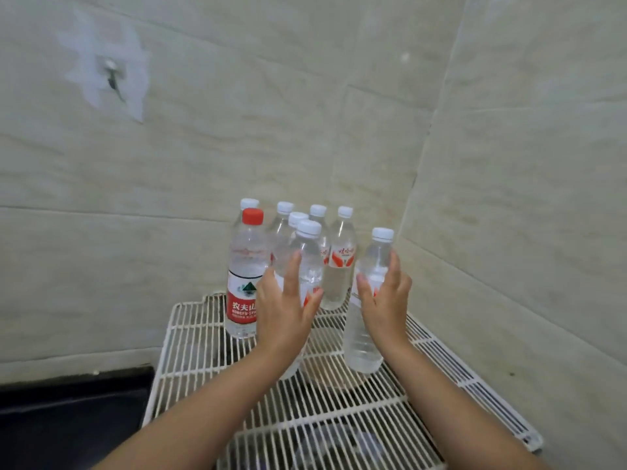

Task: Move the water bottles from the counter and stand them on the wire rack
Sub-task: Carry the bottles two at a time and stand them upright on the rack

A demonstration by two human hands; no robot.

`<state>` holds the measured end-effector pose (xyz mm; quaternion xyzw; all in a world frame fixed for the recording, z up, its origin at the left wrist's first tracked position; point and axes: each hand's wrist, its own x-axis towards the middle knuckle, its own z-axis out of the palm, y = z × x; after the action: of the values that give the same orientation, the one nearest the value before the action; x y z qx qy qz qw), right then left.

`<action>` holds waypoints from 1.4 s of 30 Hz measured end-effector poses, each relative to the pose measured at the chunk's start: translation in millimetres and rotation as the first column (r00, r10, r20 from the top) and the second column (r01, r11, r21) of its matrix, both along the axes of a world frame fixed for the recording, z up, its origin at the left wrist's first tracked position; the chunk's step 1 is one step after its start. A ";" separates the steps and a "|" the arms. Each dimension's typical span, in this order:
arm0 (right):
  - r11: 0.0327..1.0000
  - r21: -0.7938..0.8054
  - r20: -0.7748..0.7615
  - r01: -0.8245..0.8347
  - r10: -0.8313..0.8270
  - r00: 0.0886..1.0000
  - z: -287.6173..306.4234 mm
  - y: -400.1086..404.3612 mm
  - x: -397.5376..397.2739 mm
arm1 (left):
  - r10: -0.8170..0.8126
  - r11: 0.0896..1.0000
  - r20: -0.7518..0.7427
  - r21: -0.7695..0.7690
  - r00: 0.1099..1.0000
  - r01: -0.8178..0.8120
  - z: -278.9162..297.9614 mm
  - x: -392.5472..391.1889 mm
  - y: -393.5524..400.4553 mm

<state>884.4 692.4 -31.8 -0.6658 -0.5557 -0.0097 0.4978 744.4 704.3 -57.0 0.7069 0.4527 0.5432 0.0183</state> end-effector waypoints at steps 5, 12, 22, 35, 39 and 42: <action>0.990 0.091 -0.117 -0.106 0.116 0.986 -4.4 41.7 18.6 | 0.170 0.985 0.038 0.010 0.985 -0.171 8.1 49.0 12.3; 0.943 0.072 -0.002 -0.324 0.325 0.946 -14.7 58.8 42.1 | 0.255 0.960 0.047 -0.132 0.966 -0.247 -2.5 82.3 17.5; 0.945 0.188 0.162 -0.267 0.238 0.958 22.9 45.6 51.5 | 0.222 0.967 -0.012 -0.127 0.975 -0.222 48.9 53.4 4.4; 0.940 -0.341 0.592 0.021 0.198 0.781 111.8 57.8 43.9 | 0.116 0.904 -0.458 -0.319 0.881 -0.285 125.9 44.4 16.4; 0.878 -0.462 0.610 -0.122 0.415 0.675 118.9 52.5 54.9 | 0.037 0.917 -0.517 -0.323 0.855 -0.235 130.5 36.6 17.9; 0.823 -0.530 0.571 -0.205 0.525 0.631 126.9 40.0 69.3 | -0.082 0.929 -0.530 -0.348 0.844 -0.128 131.1 25.5 19.3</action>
<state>953.7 732.4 95.1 -0.5710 -0.8154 -0.0368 0.0881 769.9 723.7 74.0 0.8081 0.5423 0.2293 0.0178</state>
